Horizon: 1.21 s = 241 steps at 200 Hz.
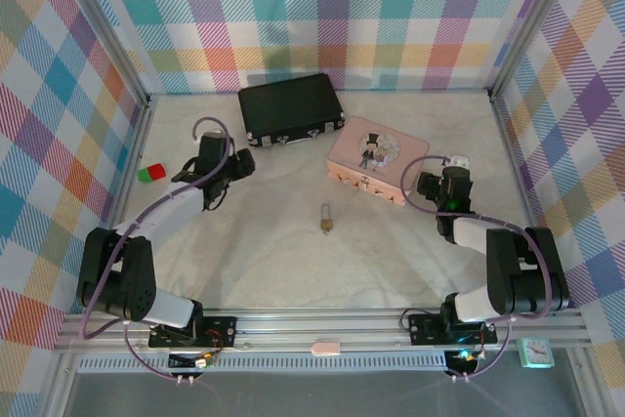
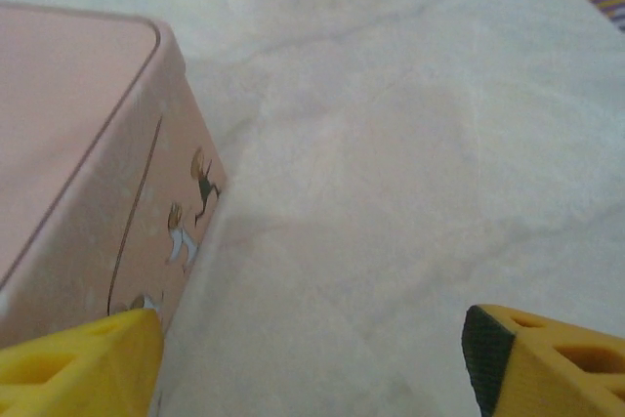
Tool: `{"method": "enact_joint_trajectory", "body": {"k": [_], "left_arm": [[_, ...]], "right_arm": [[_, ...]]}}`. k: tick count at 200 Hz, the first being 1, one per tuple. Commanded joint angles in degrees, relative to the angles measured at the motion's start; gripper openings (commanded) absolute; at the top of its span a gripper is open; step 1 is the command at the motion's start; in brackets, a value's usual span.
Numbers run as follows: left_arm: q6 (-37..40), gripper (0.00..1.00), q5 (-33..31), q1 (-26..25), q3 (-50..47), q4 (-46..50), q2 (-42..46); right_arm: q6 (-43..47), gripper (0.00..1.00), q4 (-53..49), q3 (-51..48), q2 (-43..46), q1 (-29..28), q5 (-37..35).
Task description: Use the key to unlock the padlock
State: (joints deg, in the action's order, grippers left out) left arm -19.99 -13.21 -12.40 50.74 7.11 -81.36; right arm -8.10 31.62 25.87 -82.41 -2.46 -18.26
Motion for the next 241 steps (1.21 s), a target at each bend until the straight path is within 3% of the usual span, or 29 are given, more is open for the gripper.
{"method": "enact_joint_trajectory", "body": {"k": [1, 10, 42, 74, 110, 140, 156, 164, 174, 183, 194, 198, 200, 203, 241], "left_arm": [[7.02, 0.87, -7.57, 3.44, -4.4, -5.35, 2.0], [7.58, 0.86, -8.47, 4.94, -5.7, -7.54, 1.83], [11.79, 0.86, -14.8, 6.27, -11.34, -16.88, -0.4], [18.46, 0.85, -14.53, 6.62, -20.75, -36.91, -2.54], [18.2, 0.85, -2.84, 8.23, -23.98, -41.64, -0.95], [19.06, 0.86, 1.23, 8.82, -30.22, -63.19, -9.51], [18.35, 0.86, 1.07, 8.8, -29.9, -60.18, -8.2], [18.76, 0.86, 1.21, 8.8, -30.25, -61.96, -8.81], [18.76, 0.87, 1.39, 8.8, -29.96, -60.58, -8.38], [18.81, 0.87, 1.17, 8.79, -29.55, -60.51, -8.77], [19.23, 0.88, 1.52, 8.62, -28.55, -58.26, -8.66], [19.26, 0.9, 1.4, 8.53, -28.5, -58.19, -8.68], [19.28, 0.97, 1.43, 8.47, -28.57, -58.42, -8.71], [19.27, 1.0, 1.35, 8.45, -28.59, -58.7, -8.89], [19.37, 1.0, 1.33, 8.41, -28.51, -58.53, -8.81]], "right_arm": [[1.38, 0.91, 9.0, -1.14, -0.89, 0.62, 0.62], [1.46, 1.0, 9.61, -1.4, -0.92, 0.61, 0.95], [2.93, 0.99, 9.8, -0.86, -1.72, 0.79, 4.45], [4.09, 0.99, 8.52, 0.5, -2.87, 0.85, 7.18], [4.29, 0.99, 9.87, -0.3, -2.66, 0.83, 7.59], [4.63, 0.99, 11.32, -1.18, -2.58, 0.75, 8.32], [5.11, 0.99, 14.87, -2.89, -4.04, 0.85, 9.55], [5.21, 0.99, 24.75, -5.18, -7.41, 0.7, 7.76], [3.72, 0.99, 16.11, -3.46, -4.53, 0.79, 7.31], [4.72, 0.99, 21.1, -4.23, -6.27, 0.64, 6.83], [4.28, 0.99, 17.56, -3.71, -5.03, 0.62, 7.05], [4.54, 0.99, 19.28, -3.96, -5.6, 0.61, 6.92], [4.57, 0.99, 19.74, -3.98, -5.77, 0.59, 6.88], [4.58, 0.99, 19.68, -3.98, -5.78, 0.56, 6.92], [4.58, 0.99, 18.14, -3.78, -5.15, 0.55, 7.26]]}}
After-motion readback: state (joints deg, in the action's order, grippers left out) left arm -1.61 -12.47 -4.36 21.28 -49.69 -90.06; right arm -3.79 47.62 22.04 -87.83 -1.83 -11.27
